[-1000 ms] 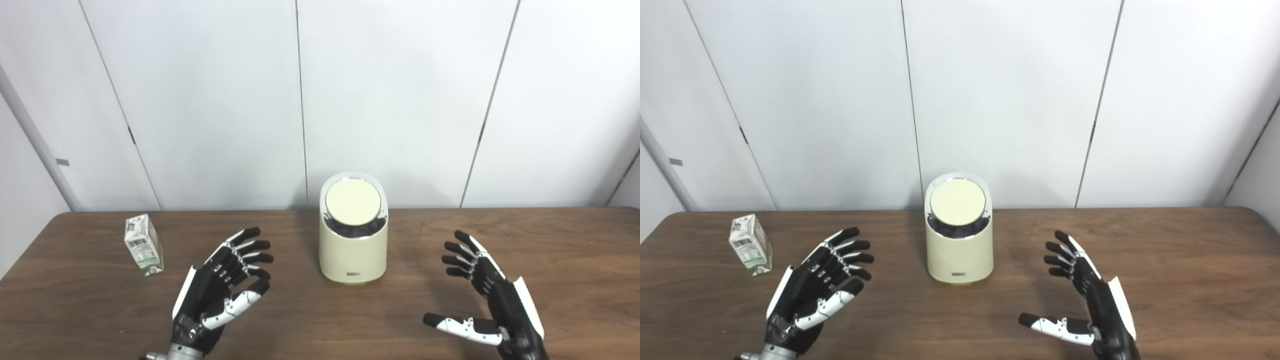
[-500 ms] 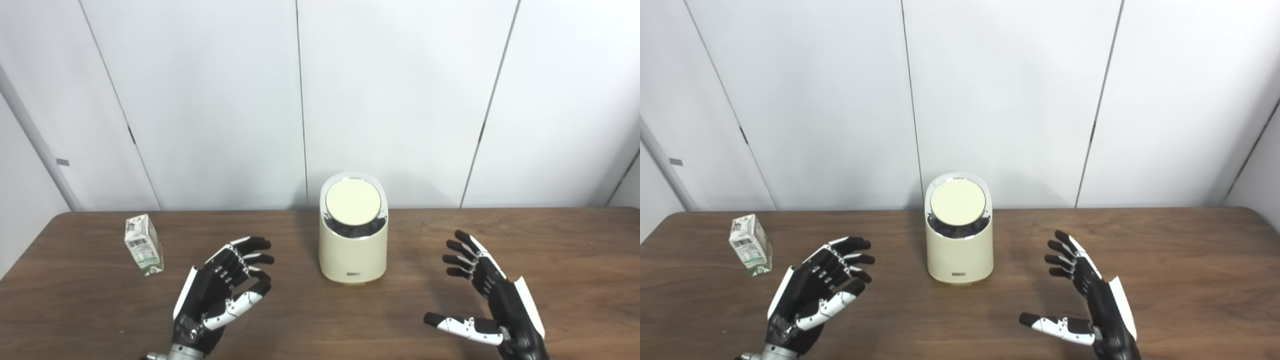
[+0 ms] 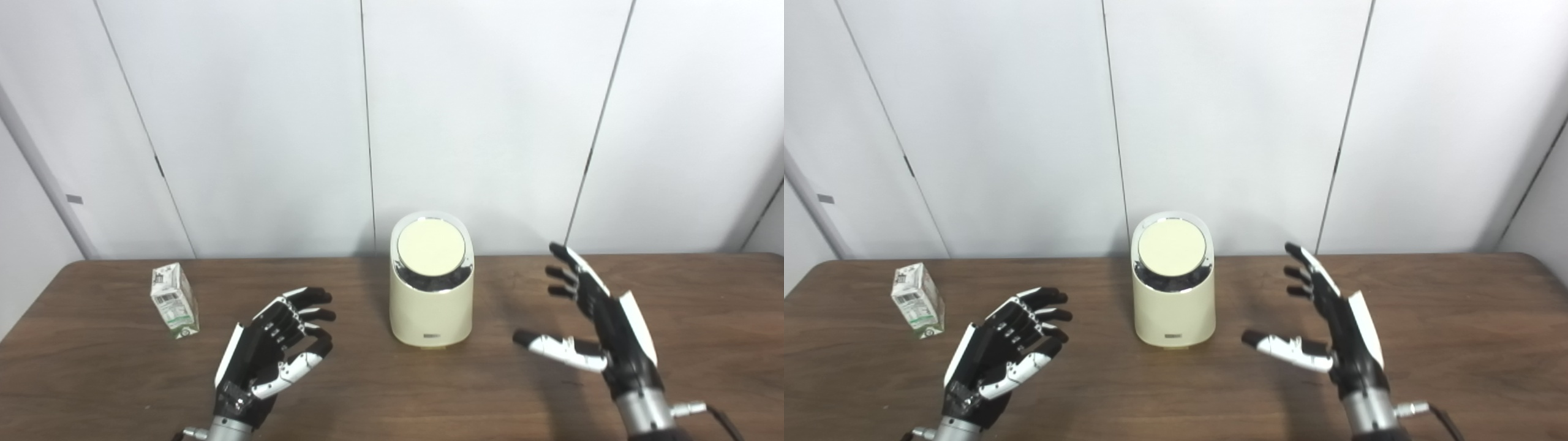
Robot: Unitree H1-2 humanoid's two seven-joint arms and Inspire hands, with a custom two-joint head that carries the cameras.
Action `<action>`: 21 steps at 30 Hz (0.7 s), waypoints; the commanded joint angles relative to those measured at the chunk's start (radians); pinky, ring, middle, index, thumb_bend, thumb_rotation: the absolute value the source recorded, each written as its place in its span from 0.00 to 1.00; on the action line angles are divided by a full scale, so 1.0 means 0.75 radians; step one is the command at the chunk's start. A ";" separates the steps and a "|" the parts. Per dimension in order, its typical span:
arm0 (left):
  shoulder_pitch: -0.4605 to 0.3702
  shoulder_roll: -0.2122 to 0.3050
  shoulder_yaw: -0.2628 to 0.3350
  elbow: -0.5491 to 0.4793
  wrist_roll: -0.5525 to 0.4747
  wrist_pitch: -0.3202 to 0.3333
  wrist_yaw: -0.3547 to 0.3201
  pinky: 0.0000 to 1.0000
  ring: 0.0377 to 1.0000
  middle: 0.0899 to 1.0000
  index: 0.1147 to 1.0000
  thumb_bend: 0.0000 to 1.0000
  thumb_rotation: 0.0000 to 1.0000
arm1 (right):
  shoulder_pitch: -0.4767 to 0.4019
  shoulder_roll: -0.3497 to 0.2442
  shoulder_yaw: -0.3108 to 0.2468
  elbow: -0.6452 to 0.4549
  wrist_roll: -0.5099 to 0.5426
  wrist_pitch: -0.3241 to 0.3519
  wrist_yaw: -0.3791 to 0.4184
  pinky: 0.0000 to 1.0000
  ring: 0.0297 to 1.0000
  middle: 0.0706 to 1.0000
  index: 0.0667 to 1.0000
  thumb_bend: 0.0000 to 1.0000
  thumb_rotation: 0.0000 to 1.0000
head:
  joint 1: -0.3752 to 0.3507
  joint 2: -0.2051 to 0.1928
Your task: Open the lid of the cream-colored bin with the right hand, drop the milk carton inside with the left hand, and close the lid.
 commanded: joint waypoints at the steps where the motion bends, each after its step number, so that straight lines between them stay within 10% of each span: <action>1: -0.045 -0.001 0.004 -0.013 0.023 -0.059 0.017 0.53 0.66 0.72 0.71 0.64 0.17 | -0.083 0.002 0.004 -0.067 -0.052 0.041 -0.023 0.79 0.89 0.91 0.86 0.84 0.40 | -0.002 0.002; 21: -0.049 -0.013 -0.007 -0.009 0.059 -0.055 0.048 0.56 0.68 0.72 0.72 0.65 0.19 | -0.508 -0.032 0.136 0.069 -0.118 0.338 0.117 0.76 0.88 0.91 0.94 0.81 0.35 | 0.034 0.015</action>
